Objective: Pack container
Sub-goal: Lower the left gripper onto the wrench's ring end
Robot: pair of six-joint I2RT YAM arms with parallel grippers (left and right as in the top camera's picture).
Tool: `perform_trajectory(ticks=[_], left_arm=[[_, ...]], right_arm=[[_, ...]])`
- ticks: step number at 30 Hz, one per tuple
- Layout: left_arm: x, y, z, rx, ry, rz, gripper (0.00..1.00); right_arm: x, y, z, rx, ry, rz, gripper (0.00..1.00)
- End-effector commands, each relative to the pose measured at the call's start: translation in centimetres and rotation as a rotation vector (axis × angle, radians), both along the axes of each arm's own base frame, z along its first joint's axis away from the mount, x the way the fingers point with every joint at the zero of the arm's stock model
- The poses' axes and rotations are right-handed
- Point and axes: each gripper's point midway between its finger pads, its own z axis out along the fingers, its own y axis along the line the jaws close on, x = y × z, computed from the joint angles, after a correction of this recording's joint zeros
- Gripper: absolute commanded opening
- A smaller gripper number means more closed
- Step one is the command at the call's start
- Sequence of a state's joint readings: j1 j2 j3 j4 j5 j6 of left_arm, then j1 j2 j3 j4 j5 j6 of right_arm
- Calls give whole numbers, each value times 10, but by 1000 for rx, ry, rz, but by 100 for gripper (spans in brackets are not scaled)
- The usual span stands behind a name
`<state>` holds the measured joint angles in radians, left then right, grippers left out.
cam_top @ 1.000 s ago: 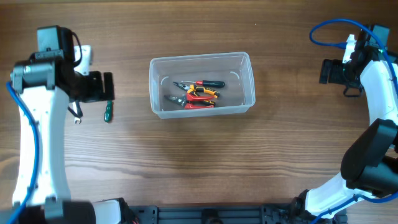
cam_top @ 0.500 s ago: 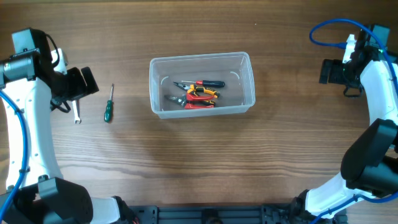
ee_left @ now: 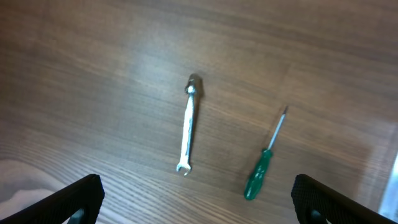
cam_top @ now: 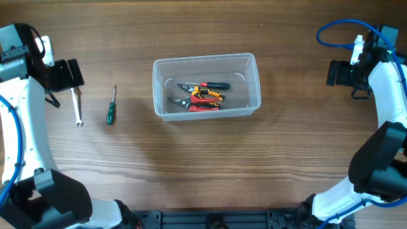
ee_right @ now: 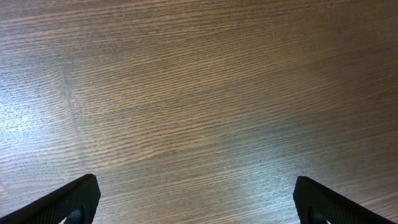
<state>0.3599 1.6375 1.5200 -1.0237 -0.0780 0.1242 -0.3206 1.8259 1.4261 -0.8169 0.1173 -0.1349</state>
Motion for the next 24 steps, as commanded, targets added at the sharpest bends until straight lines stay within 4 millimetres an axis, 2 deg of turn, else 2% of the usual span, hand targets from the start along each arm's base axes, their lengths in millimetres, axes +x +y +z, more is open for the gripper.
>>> perform_trajectory(ticks=[1, 5, 9, 12, 14, 20, 24], left_arm=[[-2, 4, 1, 22, 21, -17, 100], [5, -7, -6, -20, 22, -141, 100], [12, 7, -23, -24, 40, -115, 100], [11, 7, -34, -39, 73, -113, 100], [6, 6, -37, -49, 93, -114, 100], [25, 17, -32, -13, 20, -110, 100], [31, 16, -46, -41, 29, -116, 100]], right_arm=[[-1, -3, 0, -15, 4, -10, 100], [-1, -3, 0, -15, 4, -10, 100], [-1, -3, 0, -15, 4, -10, 100], [-1, -3, 0, -15, 4, -10, 100], [-1, -3, 0, -15, 4, -10, 100], [-1, -3, 0, -15, 4, -10, 100], [-1, -3, 0, -15, 4, -10, 100]])
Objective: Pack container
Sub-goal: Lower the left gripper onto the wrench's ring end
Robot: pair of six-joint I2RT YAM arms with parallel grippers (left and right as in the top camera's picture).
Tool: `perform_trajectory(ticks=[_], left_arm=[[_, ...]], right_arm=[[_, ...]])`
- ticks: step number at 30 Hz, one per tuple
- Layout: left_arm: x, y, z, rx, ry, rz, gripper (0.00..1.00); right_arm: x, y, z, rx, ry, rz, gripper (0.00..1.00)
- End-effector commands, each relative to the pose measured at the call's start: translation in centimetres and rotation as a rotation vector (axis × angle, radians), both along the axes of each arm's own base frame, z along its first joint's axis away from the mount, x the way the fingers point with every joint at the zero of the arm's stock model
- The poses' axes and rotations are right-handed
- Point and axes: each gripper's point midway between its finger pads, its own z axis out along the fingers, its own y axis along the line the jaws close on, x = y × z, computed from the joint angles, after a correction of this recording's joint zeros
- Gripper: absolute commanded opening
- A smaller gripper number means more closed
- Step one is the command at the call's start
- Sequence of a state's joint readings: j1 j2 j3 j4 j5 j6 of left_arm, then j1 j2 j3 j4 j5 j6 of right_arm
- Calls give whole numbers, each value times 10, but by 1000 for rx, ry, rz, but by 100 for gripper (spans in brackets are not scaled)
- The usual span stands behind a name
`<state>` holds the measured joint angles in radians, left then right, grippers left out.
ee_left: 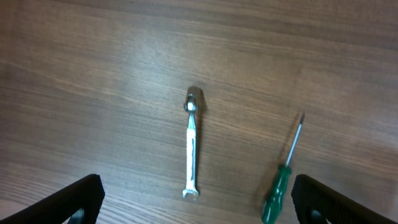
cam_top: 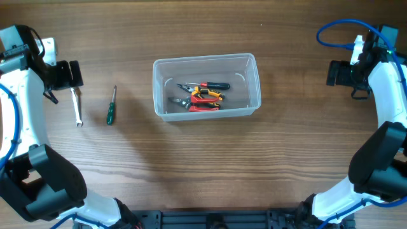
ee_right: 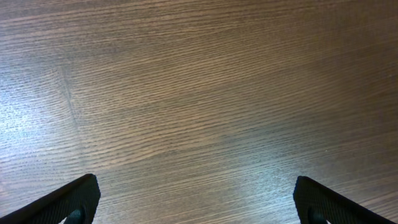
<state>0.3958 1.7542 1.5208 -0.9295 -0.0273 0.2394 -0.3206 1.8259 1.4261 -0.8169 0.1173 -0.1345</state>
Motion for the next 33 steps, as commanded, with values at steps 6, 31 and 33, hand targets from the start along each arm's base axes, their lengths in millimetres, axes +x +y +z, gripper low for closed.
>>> perform_trajectory(ticks=[6, 31, 33], left_arm=[[5, -7, -42, -107, 78, -30, 100], [-19, 31, -127, -116, 286, 98, 100], [-16, 33, -126, -110, 273, 97, 100]], right_arm=[[-1, -3, 0, -15, 4, -10, 100], [-1, -3, 0, -15, 4, -10, 100], [-1, -3, 0, -14, 4, -10, 100]])
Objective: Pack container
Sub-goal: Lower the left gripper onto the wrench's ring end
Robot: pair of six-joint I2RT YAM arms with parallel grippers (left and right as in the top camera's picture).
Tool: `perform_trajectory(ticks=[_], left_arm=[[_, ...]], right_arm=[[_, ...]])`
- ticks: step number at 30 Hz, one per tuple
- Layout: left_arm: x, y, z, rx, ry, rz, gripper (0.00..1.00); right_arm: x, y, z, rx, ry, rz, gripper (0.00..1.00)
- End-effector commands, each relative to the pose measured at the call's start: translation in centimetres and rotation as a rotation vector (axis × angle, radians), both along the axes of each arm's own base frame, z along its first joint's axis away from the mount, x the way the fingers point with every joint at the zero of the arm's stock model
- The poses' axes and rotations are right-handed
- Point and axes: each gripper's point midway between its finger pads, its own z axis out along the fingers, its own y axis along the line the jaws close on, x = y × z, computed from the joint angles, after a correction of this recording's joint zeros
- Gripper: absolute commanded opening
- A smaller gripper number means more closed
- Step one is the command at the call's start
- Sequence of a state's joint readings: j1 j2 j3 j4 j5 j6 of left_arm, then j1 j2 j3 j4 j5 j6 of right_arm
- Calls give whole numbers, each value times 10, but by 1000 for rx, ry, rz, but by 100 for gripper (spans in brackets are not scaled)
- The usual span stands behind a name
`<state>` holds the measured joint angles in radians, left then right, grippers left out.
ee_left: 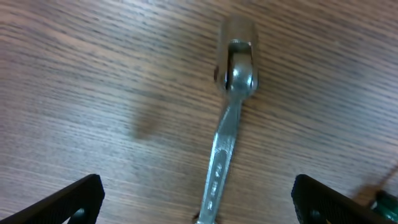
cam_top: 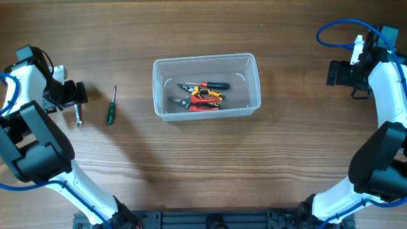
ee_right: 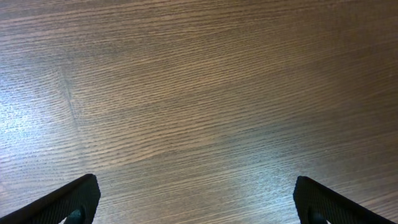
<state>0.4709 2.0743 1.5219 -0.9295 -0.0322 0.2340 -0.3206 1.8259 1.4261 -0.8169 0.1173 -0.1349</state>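
Observation:
A clear plastic container (cam_top: 206, 86) stands mid-table holding red, orange and black pliers (cam_top: 202, 95). A silver wrench (ee_left: 229, 130) lies on the wood at the far left, its lower end (cam_top: 79, 117) showing in the overhead view. A green-handled screwdriver (cam_top: 111, 108) lies just right of it. My left gripper (cam_top: 75, 93) hangs low over the wrench, open, its fingertips (ee_left: 74, 199) straddling the shaft without touching. My right gripper (cam_top: 335, 73) is open at the far right over bare wood.
The wooden table (cam_top: 203, 165) carries nothing else. In the right wrist view only wood grain (ee_right: 199, 112) shows between the fingertips. A blue cable (cam_top: 334, 28) loops above the right arm.
My left gripper has dropped close over the wrench, which now fills the left wrist view; the screwdriver has nearly left that view. The right arm has not moved.
My left gripper stood open high above the wrench and screwdriver, with both tools small in its view. Then it was lined up more squarely over the wrench. Now it sits low with the wrench between its open fingers. The right arm stayed still.

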Motion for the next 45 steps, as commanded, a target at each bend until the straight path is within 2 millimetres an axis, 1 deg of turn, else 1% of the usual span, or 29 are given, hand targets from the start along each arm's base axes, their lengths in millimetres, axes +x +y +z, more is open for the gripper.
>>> perform_trajectory(ticks=[1, 8, 12, 18, 25, 32, 45], left_arm=[[7, 8, 1, 27, -23, 12, 100], [19, 9, 1, 45, -59, -32, 100], [24, 7, -3, 24, -77, -36, 100], [20, 2, -15, -8, -47, -40, 100], [15, 0, -16, -16, -27, -58, 100], [17, -7, -16, -46, -40, -107, 100], [21, -4, -16, -36, -53, -109, 99]], right_arm=[[-1, -3, 0, -15, 4, -10, 100], [-1, -3, 0, -15, 4, -10, 100], [-1, -3, 0, -15, 4, -10, 100], [-1, -3, 0, -15, 4, -10, 100], [-1, -3, 0, -15, 4, -10, 100], [-1, -3, 0, -15, 4, -10, 100], [-1, -3, 0, -15, 4, -10, 100]])
